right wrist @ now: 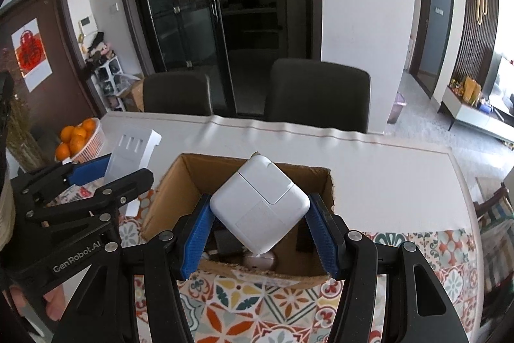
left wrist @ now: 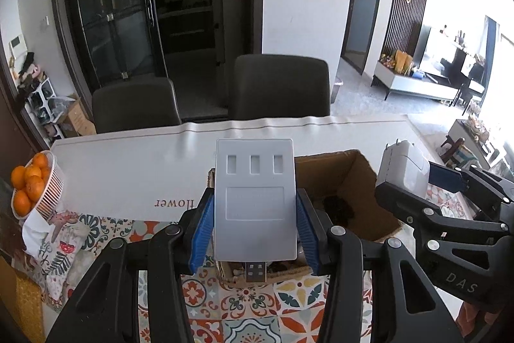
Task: Organize rigid objects
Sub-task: 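Carry the white adapter with the left gripper and square charger with the right into the box, then open both grippers to drop the white chargers into the box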
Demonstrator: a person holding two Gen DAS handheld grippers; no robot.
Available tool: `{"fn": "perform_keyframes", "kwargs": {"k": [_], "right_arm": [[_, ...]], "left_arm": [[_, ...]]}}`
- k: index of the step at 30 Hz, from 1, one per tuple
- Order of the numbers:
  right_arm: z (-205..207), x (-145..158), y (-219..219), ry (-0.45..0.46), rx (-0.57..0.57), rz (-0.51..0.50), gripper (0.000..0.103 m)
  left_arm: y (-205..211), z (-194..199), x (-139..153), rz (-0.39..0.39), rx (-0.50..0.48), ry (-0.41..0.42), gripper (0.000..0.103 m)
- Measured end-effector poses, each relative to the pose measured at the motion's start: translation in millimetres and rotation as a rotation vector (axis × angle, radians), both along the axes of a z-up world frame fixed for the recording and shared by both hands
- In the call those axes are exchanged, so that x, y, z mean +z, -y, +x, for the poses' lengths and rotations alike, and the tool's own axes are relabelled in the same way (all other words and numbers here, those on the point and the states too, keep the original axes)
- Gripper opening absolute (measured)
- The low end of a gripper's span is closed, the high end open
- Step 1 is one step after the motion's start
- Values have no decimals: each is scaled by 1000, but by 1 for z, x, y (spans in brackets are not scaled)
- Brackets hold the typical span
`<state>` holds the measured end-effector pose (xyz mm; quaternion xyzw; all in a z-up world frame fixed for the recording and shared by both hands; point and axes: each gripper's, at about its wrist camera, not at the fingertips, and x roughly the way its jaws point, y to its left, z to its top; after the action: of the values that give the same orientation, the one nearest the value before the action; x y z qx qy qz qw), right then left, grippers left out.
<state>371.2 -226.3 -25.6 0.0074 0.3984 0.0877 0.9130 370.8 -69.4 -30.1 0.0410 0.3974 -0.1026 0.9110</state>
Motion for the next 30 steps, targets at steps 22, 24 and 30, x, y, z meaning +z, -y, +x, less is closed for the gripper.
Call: {"fn": "perform_keyframes", "kwargs": {"k": [22, 24, 30], "right_arm": [[56, -81, 7, -253, 15, -28, 59], [58, -83, 6, -260, 18, -29, 59], [58, -85, 6, -266, -7, -46, 68]], "left_arm": [[6, 48, -76, 86, 22, -250, 48], [5, 49, -77, 101, 29, -253, 56], [-3, 40, -69, 128, 77, -219, 62]]}}
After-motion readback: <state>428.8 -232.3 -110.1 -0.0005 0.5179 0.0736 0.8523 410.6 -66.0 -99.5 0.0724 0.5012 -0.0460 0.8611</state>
